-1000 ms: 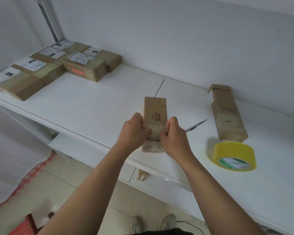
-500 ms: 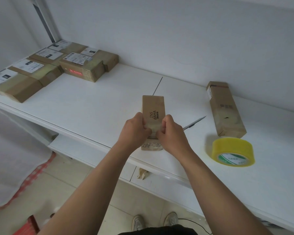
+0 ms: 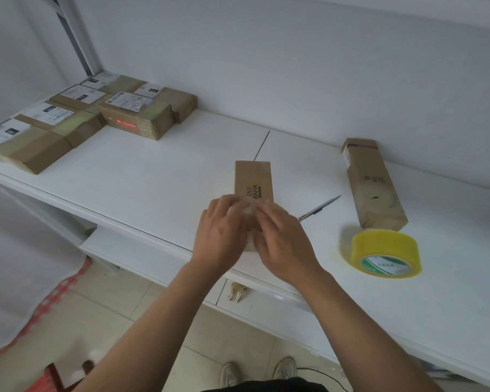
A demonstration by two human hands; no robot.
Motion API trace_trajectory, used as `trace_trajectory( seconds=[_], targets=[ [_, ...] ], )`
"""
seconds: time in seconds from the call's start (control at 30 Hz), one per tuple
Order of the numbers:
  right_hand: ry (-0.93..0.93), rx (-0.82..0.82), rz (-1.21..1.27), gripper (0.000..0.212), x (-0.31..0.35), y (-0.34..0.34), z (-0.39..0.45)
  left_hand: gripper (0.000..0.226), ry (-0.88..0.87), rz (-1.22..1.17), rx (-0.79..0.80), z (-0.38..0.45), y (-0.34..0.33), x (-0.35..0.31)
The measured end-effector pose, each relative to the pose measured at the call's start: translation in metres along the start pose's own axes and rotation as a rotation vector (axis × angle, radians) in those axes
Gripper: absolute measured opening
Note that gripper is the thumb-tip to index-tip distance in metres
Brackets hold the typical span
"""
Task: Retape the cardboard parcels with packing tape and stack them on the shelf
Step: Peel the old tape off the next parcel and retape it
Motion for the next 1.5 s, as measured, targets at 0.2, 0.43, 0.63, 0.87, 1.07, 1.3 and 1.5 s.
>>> trace_trajectory(
  seconds=[0.2, 0.43, 0.63, 0.87, 1.07, 1.3, 1.5],
  targets=[
    [-0.02, 0.057, -0.046, 0.052, 0.0, -0.017, -0.02, 0.043, -0.216, 0.028, 0.044, -0.022, -0.018, 0.021],
    [0.051, -0.045, -0.092, 0.044, -0.014, -0.023, -0.024, 0.038, -0.252, -0.076, 0.04, -0.02, -0.022, 0.034],
    [0.053, -0.166, -0.129, 0.043, -0.015, -0.023, -0.024, 0.034, -0.248, -0.096, -0.009, -0.018, -0.024, 0.032],
    [0.017, -0.102, -0.153, 0.045, -0.011, -0.024, -0.021, 0.031, -0.262, -0.094, -0.079, -0.023, -0.036, 0.031],
    [0.031, -0.163, -0.145, 0.043, -0.019, -0.023, -0.023, 0.035, -0.3, -0.097, -0.095, -0.024, -0.037, 0.034],
    [0.058, -0.191, -0.084, 0.043, -0.02, -0.026, -0.024, 0.031, -0.275, -0.113, -0.084, -0.023, -0.037, 0.034],
    [0.062, -0.194, -0.034, 0.04, -0.024, -0.025, -0.024, 0.036, -0.201, -0.115, -0.059, -0.028, -0.029, 0.023]
  ],
)
Point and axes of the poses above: each hand's wrist, its own z-axis towards the middle knuckle, its own y-axis out of the back of the hand, x = y × z, the point moved 1 cm from there along z, towards the middle knuckle, and after that the axes turned 14 degrees about y, right-handed, at the moved point
